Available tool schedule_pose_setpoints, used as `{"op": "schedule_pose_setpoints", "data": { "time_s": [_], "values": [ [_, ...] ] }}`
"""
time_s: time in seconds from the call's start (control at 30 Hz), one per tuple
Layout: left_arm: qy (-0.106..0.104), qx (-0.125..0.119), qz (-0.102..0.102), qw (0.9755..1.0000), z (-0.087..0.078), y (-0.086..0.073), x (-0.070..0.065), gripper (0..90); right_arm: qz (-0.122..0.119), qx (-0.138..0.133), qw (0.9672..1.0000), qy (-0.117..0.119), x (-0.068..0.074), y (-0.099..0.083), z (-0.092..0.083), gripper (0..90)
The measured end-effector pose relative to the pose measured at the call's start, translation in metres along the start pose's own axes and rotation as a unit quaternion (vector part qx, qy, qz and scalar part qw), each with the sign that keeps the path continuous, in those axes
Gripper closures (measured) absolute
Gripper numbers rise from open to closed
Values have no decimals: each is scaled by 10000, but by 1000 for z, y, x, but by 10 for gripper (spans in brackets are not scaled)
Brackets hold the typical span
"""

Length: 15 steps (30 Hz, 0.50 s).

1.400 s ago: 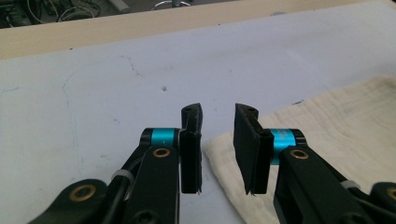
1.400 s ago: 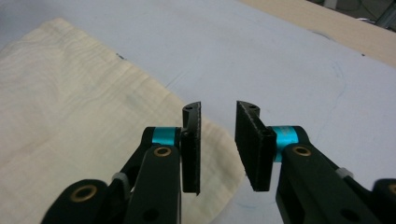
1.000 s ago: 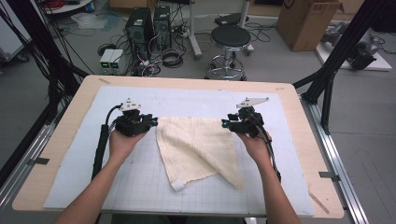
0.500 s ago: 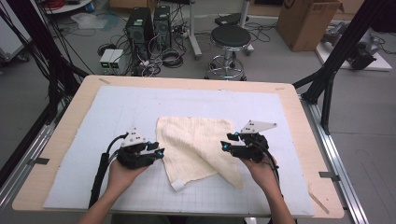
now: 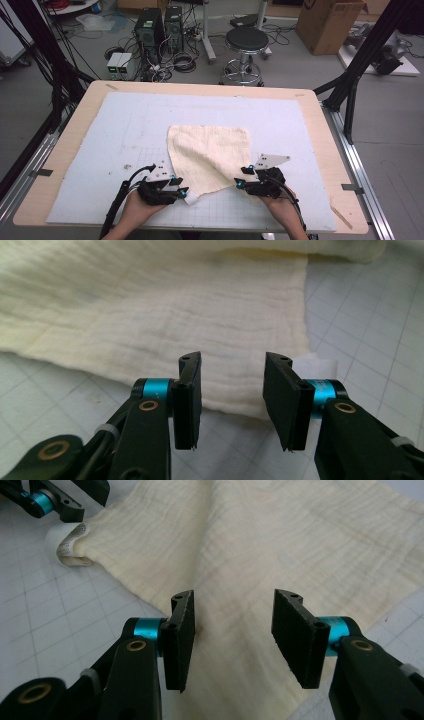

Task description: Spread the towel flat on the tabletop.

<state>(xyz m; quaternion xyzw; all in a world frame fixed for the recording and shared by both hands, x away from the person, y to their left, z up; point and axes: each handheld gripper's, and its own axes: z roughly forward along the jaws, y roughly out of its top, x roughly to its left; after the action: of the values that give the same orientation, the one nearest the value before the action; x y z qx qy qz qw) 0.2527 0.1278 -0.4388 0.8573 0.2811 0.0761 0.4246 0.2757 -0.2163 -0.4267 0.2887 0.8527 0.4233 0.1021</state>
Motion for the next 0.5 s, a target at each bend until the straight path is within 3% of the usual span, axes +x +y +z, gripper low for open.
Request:
{"op": "schedule_pose_setpoints", "data": {
  "time_s": [0.13, 0.3, 0.4, 0.5],
  "values": [
    [3, 105, 130, 9999, 4, 0, -3, 630, 11, -11, 10000, 6, 1, -2, -1, 512],
    [183, 114, 277, 9994, 5, -1, -6, 753, -103, 34, 9999, 19, 4, -3, 1, 510],
    [132, 105, 268, 9995, 5, -1, -5, 851, -91, 97, 9999, 4, 4, -3, 4, 509],
    [111, 118, 277, 9995, 4, -1, -4, 876, -108, 123, 9999, 1, 4, -3, 5, 511]
  ]
}}
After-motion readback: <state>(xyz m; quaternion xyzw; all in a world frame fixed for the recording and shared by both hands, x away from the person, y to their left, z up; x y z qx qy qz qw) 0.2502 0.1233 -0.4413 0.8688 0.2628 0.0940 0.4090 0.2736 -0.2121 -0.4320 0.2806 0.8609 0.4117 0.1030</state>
